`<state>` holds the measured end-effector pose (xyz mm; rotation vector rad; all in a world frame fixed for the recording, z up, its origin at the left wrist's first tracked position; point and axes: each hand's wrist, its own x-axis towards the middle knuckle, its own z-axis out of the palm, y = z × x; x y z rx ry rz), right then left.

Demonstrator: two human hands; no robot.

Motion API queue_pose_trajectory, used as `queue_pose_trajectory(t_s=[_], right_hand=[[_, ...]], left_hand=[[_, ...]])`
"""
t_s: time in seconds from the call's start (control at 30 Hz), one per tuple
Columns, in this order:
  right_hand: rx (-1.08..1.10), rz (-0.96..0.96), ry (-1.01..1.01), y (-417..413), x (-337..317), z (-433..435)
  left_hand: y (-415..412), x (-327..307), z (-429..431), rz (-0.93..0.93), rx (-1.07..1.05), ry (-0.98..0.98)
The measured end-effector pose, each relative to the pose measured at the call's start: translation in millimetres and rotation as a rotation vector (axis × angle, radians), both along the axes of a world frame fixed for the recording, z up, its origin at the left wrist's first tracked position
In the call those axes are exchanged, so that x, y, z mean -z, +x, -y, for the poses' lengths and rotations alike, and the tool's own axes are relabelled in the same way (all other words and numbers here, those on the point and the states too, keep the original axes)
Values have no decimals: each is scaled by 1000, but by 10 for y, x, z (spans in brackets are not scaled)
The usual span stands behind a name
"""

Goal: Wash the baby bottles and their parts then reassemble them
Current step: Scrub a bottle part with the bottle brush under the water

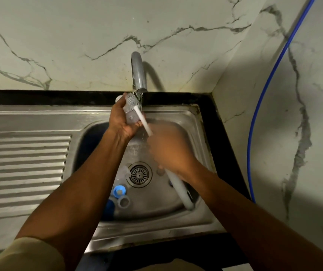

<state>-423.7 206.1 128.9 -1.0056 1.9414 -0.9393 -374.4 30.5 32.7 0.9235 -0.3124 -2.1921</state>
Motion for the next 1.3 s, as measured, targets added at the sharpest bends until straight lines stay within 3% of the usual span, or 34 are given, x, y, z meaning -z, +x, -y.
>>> queue_pose_trajectory(t_s=[0.1, 0.27, 0.43, 0.6, 0.77, 0.9, 0.97, 1.07, 1.3], right_hand=[[153, 72, -11, -130, 19, 207], [-28, 85, 36, -4, -9, -42], [135, 95, -8, -125, 27, 220], [-45, 82, 39, 16, 42, -125], [113, 69, -5, -137, 100, 138], [-7, 50, 40, 11, 88, -23], [-30, 28, 28, 56, 83, -96], [131, 67, 1, -86, 94, 133], [-33, 60, 19, 25, 81, -122]], left_hand=[[-72, -63, -124, -26, 26, 42], [82, 38, 82, -32, -110, 44], [-67, -81, -134, -33, 84, -116], [83, 39, -26, 12, -1, 43], [-33, 77, -205, -30, 83, 46], [64, 72, -26, -98, -77, 113], [108, 55, 8, -87, -18, 56], [21, -12, -102, -32, 157, -47], [61, -7, -42, 106, 74, 17]])
